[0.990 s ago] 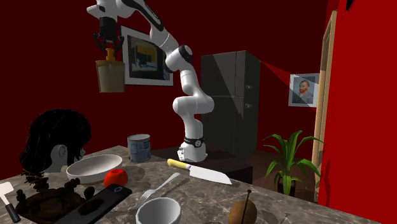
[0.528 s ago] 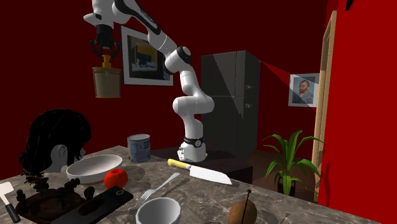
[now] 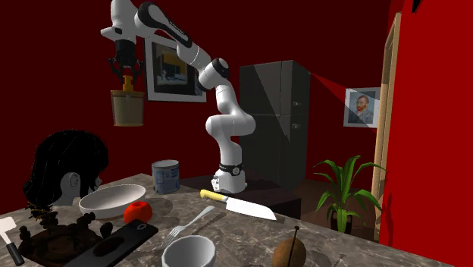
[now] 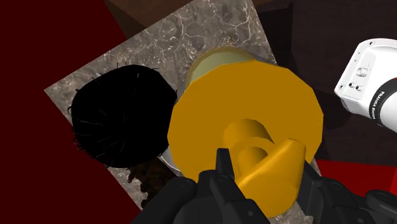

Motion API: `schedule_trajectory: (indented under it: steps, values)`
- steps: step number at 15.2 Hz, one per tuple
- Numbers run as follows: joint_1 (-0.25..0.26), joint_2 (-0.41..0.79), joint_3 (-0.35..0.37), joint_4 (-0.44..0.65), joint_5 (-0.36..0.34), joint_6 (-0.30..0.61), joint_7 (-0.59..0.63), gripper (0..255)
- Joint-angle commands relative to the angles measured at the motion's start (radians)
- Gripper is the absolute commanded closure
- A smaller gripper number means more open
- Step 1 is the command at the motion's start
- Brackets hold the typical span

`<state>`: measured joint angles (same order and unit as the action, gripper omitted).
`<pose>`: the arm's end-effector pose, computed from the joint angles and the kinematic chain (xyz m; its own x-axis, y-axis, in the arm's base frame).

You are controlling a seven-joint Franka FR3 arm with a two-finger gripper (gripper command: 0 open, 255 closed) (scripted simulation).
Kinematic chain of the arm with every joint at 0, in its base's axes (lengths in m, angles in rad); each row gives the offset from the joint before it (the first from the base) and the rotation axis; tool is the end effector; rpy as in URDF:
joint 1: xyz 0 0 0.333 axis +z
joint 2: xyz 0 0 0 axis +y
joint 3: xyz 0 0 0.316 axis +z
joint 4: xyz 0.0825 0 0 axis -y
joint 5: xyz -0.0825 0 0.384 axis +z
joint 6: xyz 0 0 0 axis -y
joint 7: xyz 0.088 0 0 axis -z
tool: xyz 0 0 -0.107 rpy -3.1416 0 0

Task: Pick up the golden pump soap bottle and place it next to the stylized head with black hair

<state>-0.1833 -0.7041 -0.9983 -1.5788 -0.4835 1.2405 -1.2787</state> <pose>-0.0922 -0.4562 0.6942 0.9913 0.0302 0.1278 0.0321 -0.9994 -0.0131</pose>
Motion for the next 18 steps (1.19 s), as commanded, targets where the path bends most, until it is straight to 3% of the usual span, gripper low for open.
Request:
schedule_trajectory:
  steps: [1,18]
  values:
    - [-0.014,-0.019,0.004,-0.046,-0.009,0.029,0.007,255]
    - [-0.094,-0.135,-0.013,-0.337,-0.081,0.215,0.048,255]
